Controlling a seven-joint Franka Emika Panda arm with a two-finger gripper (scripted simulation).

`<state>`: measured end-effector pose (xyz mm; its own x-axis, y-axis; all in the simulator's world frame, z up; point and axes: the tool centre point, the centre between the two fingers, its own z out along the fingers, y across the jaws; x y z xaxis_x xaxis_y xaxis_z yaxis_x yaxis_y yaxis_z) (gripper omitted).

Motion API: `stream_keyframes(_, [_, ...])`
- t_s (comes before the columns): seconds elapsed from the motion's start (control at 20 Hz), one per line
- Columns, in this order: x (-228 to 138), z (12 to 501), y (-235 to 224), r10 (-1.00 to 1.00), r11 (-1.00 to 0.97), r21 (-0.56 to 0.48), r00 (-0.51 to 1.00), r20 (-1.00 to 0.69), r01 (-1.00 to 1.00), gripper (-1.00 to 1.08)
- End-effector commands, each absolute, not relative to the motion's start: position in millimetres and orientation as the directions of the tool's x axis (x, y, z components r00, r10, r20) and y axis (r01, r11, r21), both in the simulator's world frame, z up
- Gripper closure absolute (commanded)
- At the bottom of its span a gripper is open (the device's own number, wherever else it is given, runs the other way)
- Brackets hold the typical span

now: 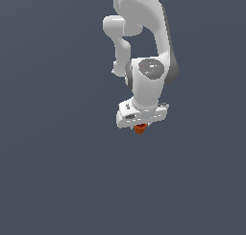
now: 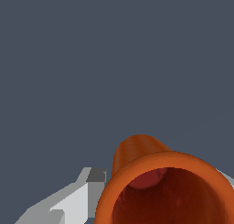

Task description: Pick up the object and move it to a goal position.

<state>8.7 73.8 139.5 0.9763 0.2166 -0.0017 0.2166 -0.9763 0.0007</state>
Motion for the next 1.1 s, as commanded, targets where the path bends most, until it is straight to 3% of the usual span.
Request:
stream_keyframes(0.0, [-4,160,80,0.217,-0.976,0.001,0.976,0.0,0.217,1.08])
stream_keyframes(0.55, [-53,243,105,0.217,-0.976,0.002,0.976,0.0,0.217,1.08])
stream_keyframes(1.05, [-71,279,116,0.217,-0.976,0.001,0.976,0.0,0.217,1.08])
